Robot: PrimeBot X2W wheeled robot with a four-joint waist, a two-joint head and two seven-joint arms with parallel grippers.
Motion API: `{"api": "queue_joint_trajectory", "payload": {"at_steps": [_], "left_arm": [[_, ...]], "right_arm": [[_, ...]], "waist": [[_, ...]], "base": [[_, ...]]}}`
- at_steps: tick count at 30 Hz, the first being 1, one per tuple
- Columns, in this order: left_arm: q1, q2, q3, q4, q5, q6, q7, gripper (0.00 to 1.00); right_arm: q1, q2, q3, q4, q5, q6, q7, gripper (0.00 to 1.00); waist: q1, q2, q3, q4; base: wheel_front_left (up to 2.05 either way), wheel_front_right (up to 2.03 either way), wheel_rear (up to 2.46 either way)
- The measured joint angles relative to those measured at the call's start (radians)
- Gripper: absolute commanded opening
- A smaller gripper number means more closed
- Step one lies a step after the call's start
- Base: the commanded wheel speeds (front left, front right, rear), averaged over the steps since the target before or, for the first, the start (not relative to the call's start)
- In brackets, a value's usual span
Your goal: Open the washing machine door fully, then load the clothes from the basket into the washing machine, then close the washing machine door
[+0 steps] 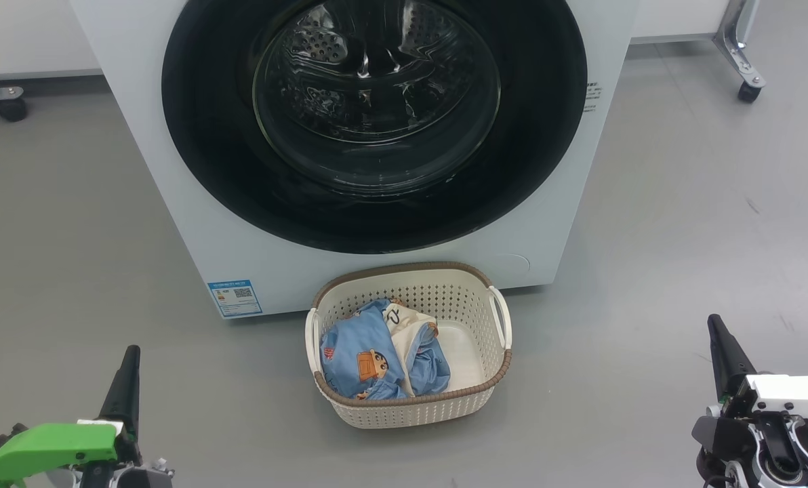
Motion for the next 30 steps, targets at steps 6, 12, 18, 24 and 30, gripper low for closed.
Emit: {"api": "queue_joint_trajectory", "payload": {"at_steps": [6,12,18,24,30], "left_arm": [[0.003,-0.002,-0.002,0.009,0.000,0.000,0.000,1.00],[0.054,-0.028,-0.009,0.052,0.000,0.000,0.000,1.00],[0.052,-0.027,-0.014,0.041,0.012,0.000,-0.007,1.00],[0.049,-0.022,-0.035,0.032,0.044,0.000,-0.025,1.00],[0.041,-0.014,-0.053,0.020,0.085,0.000,-0.054,1.00]], "right_arm": [[0.005,0.003,0.000,0.008,0.000,-0.001,0.000,1.00],[0.056,0.029,0.001,0.054,-0.001,-0.001,0.000,1.00],[0.053,0.023,0.008,0.043,-0.020,-0.001,-0.009,1.00],[0.048,0.004,0.023,0.031,-0.067,-0.001,-0.028,1.00],[0.047,-0.011,0.047,0.024,-0.123,-0.001,-0.058,1.00]], "waist": [[0.0000,0.0000,0.000,0.000],[0.0000,0.0000,0.000,0.000],[0.0000,0.0000,0.001,-0.001],[0.0000,0.0000,0.003,-0.001],[0.0000,0.0000,0.005,-0.002]], "base": [[0.00,0.00,0.00],[0.00,0.00,0.00],[0.00,0.00,0.00],[0.00,0.00,0.00],[0.00,0.00,0.00]]}}
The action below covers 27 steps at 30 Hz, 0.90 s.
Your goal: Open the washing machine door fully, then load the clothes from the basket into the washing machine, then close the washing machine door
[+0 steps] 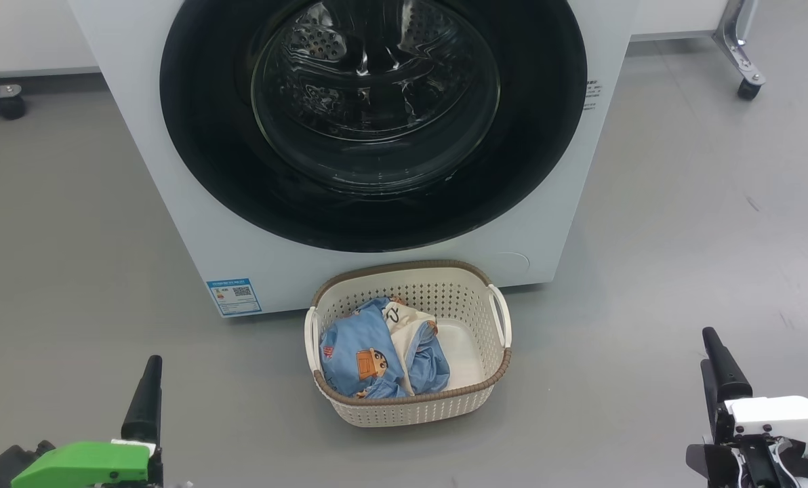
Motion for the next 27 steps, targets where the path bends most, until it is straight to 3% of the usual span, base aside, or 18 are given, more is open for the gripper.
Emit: {"api": "queue_joint_trajectory", "payload": {"at_steps": [15,27], "left_arm": [[-0.014,0.028,-0.055,-0.006,0.131,0.000,-0.048,1.00],[-0.032,0.059,-0.083,-0.008,0.307,0.000,-0.084,1.00]], "right_arm": [[-0.025,-0.045,0.056,-0.002,-0.171,0.000,-0.057,1.00],[-0.049,-0.076,0.113,0.002,-0.342,-0.009,-0.099,1.00]], "waist": [[0.0000,0.0000,0.001,0.002],[0.0000,0.0000,-0.001,0.004]], "base": [[0.00,0.00,0.00],[0.00,0.00,0.00]]}}
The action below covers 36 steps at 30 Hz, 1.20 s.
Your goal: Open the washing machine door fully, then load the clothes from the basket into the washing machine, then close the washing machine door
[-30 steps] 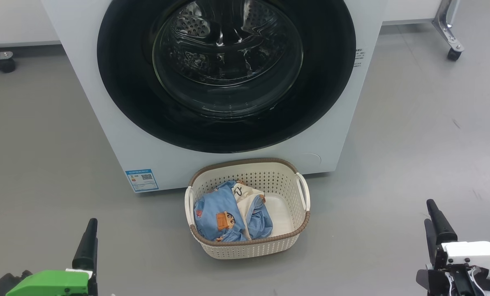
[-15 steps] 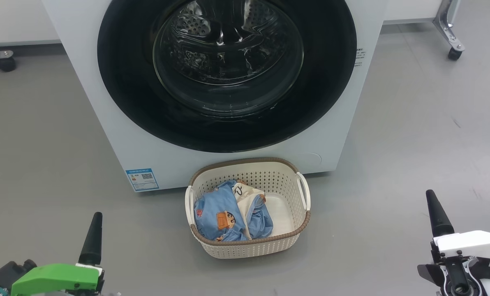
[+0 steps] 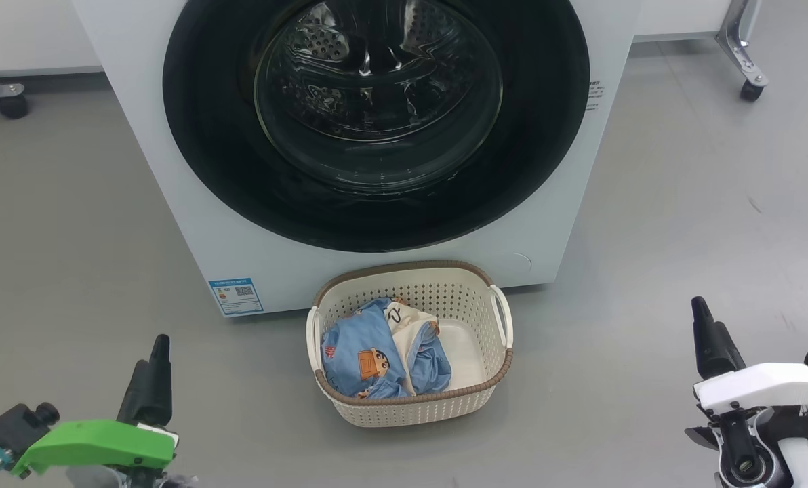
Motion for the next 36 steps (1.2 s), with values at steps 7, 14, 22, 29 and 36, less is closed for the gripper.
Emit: {"api": "queue_joint_trajectory", "payload": {"at_steps": [7,14,22,29,36], "left_arm": [[-0.012,0.011,-0.022,-0.003,0.117,0.000,-0.024,1.00],[-0.012,0.030,-0.039,-0.002,0.241,0.000,-0.044,1.00],[-0.012,0.029,-0.044,0.002,0.351,0.000,-0.070,1.00],[-0.013,0.029,-0.060,0.006,0.467,0.000,-0.095,1.00],[-0.016,0.029,-0.062,0.023,0.570,0.000,-0.115,1.00]], "right_arm": [[-0.017,-0.013,0.035,0.004,-0.106,-0.002,-0.022,1.00],[-0.037,-0.032,0.072,0.009,-0.212,-0.017,-0.052,1.00],[-0.041,-0.045,0.115,0.032,-0.319,-0.025,-0.079,1.00],[-0.060,-0.053,0.147,0.046,-0.418,-0.027,-0.109,1.00],[-0.077,-0.067,0.174,0.066,-0.500,-0.028,-0.133,1.00]], "waist": [[0.0000,0.0000,-0.001,0.002],[0.0000,0.0000,-0.003,0.003],[0.0000,0.0000,-0.006,0.006],[0.0000,0.0000,-0.008,0.008],[0.0000,0.0000,-0.011,0.010]], "base": [[0.00,0.00,0.00],[0.00,0.00,0.00],[0.00,0.00,0.00],[0.00,0.00,0.00],[0.00,0.00,0.00]]}}
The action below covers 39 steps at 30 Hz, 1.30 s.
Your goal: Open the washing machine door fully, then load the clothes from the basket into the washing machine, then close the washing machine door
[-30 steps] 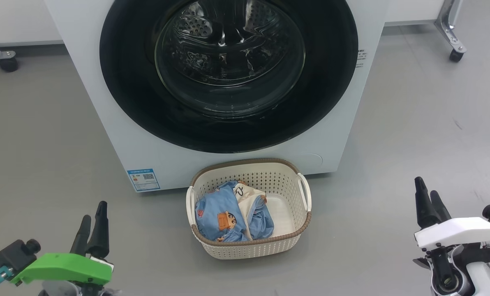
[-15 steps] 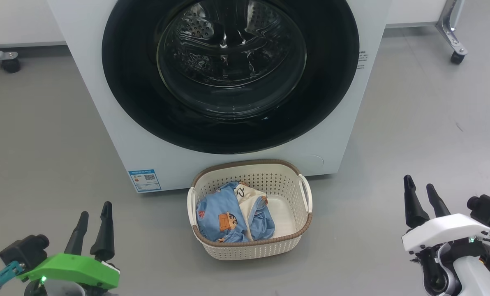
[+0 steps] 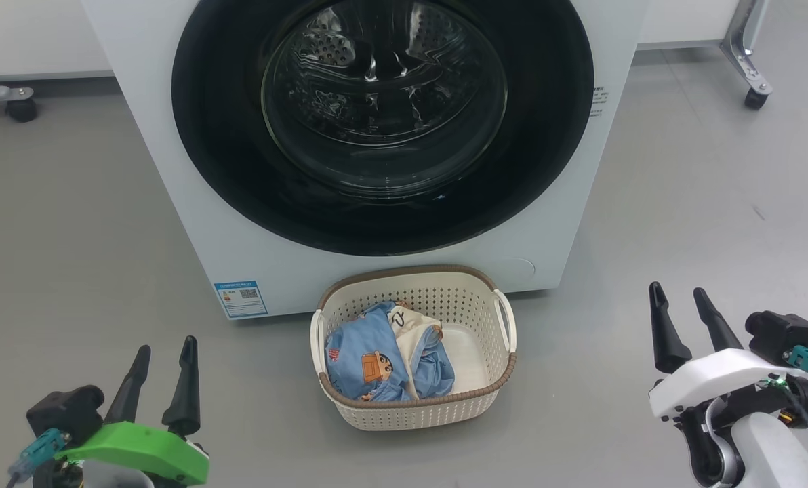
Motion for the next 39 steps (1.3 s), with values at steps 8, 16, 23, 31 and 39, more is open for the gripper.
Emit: {"api": "queue_joint_trajectory", "payload": {"at_steps": [8,16,23,31,39], "left_arm": [[-0.001,0.000,-0.001,0.014,0.115,0.000,-0.028,1.00],[-0.005,-0.003,0.004,0.034,0.215,0.000,-0.052,1.00],[-0.021,-0.019,0.034,0.037,0.287,0.000,-0.070,1.00],[-0.021,-0.031,0.064,0.049,0.297,0.010,-0.070,1.00],[-0.021,-0.036,0.089,0.057,0.312,0.017,-0.070,1.00]], "right_arm": [[-0.020,-0.011,0.035,0.027,-0.094,0.000,-0.029,1.00],[-0.036,-0.021,0.064,0.049,-0.183,0.000,-0.055,1.00],[-0.059,-0.028,0.052,0.052,-0.234,-0.010,-0.076,1.00],[-0.059,-0.026,0.004,0.055,-0.234,-0.049,-0.076,1.00],[-0.059,-0.014,-0.026,0.059,-0.234,-0.078,-0.076,1.00]], "waist": [[0.0000,0.0000,-0.006,0.005],[0.0000,0.0000,-0.009,0.008],[0.0000,0.0000,-0.009,0.009],[0.0000,0.0000,-0.007,0.008],[0.0000,0.0000,-0.005,0.007]], "base": [[0.00,0.00,0.00],[0.00,0.00,0.00],[0.00,0.00,0.00],[0.00,0.00,0.00],[0.00,0.00,0.00]]}}
